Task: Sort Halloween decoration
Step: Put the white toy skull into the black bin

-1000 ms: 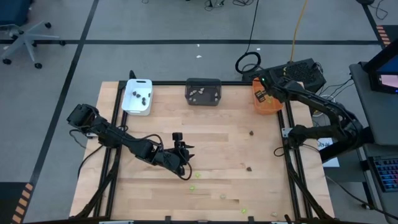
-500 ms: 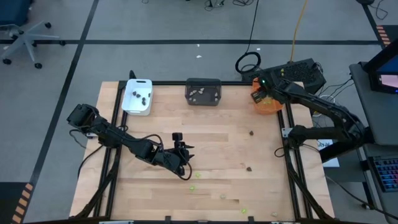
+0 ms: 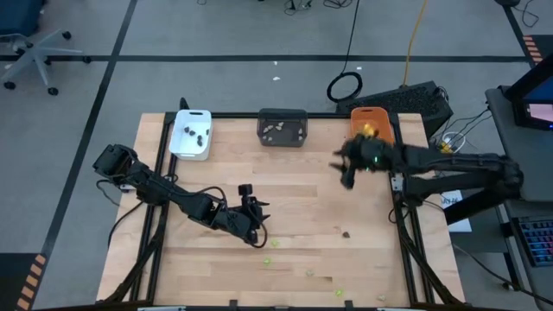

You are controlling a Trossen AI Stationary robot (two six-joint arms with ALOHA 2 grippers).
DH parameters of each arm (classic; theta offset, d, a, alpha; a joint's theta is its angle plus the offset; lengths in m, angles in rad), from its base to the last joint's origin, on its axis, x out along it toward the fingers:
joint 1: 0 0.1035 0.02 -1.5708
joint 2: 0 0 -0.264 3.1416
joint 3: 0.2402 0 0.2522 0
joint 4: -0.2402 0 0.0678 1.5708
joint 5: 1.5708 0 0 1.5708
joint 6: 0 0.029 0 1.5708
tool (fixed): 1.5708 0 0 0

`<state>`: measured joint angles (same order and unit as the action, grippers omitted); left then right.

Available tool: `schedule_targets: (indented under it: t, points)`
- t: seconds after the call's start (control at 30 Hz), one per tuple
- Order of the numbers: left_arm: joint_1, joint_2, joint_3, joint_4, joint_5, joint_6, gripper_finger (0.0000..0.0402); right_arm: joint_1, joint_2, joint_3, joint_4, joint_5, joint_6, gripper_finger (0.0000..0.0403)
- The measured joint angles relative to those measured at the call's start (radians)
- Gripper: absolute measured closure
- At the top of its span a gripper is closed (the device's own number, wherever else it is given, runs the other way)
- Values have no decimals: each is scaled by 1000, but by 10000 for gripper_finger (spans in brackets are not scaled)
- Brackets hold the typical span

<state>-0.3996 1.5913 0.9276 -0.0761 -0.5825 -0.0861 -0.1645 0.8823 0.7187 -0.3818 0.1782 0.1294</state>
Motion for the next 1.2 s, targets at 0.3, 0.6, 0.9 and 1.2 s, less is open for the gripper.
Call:
schedule_targets:
  t: [0.3,0.6,0.9,1.2]
  points:
    - [-75,0,0,0,108,-256,240,359,94,-214,463,15,78,224]
    - [-205,112,13,182,45,-290,240,650,435,-212,769,162,119,224]
    - [-252,225,63,258,15,-272,240,812,681,-73,787,158,142,225]
    - [-311,257,63,288,-98,-274,240,881,828,47,782,105,147,225]
